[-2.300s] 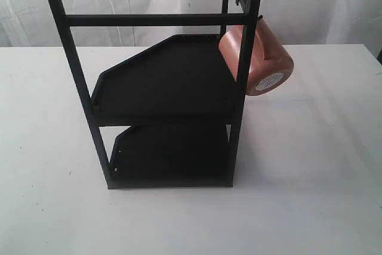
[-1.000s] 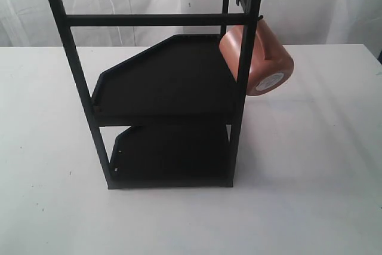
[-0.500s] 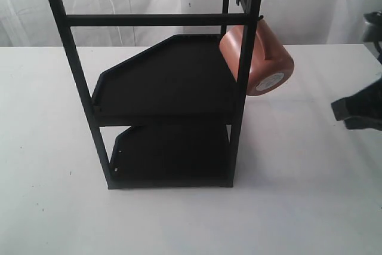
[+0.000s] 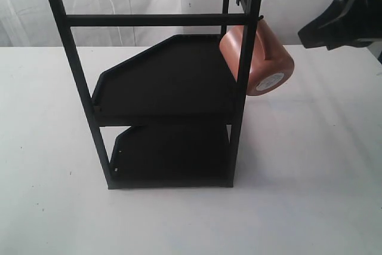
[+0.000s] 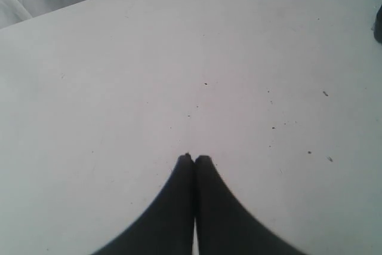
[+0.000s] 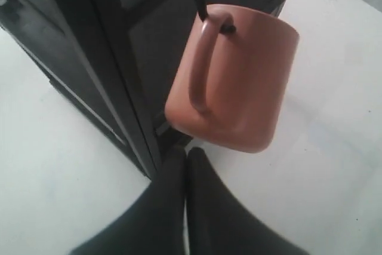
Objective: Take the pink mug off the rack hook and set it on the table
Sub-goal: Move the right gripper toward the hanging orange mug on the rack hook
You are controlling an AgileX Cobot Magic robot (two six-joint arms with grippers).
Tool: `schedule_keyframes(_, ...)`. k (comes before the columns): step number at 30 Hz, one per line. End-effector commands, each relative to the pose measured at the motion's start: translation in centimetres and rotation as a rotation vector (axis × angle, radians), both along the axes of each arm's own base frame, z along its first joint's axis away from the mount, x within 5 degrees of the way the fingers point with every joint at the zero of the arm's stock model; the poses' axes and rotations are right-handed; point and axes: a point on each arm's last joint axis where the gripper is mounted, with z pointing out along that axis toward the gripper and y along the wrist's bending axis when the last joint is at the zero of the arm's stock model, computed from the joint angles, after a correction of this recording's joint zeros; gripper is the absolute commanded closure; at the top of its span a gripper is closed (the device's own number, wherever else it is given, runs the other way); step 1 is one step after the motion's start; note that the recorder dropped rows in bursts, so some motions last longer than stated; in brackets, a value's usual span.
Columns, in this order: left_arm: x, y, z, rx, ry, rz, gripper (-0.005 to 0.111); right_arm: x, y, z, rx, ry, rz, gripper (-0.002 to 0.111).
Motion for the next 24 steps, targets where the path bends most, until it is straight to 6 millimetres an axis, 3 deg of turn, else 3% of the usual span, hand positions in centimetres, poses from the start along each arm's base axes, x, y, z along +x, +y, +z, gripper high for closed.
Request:
schedule_keyframes(1, 0.0, 0.0, 0.0, -0.012, -0.009, 0.006, 0.107, 0.3, 0.3, -0.3, 0.045, -0.031, -0.01, 0.108)
schedule_keyframes(9, 0.0, 0.0, 0.0, -0.012, -0.009, 0.006, 0.107, 1.7, 1.3, -1.4, 0.049, -0.039, 0.078, 0.106)
schedule_keyframes(18, 0.0, 0.0, 0.0, -0.012, -0.009, 0.006, 0.107, 3.9, 2.0, -3.2, 0.082, 0.007, 0.088, 0.073)
schedule_keyframes(24, 0.0, 0.0, 0.0, -0.012, -0.009, 0.006, 0.107, 4.6, 2.2, -3.5, 0.119, 0.006, 0.062, 0.071)
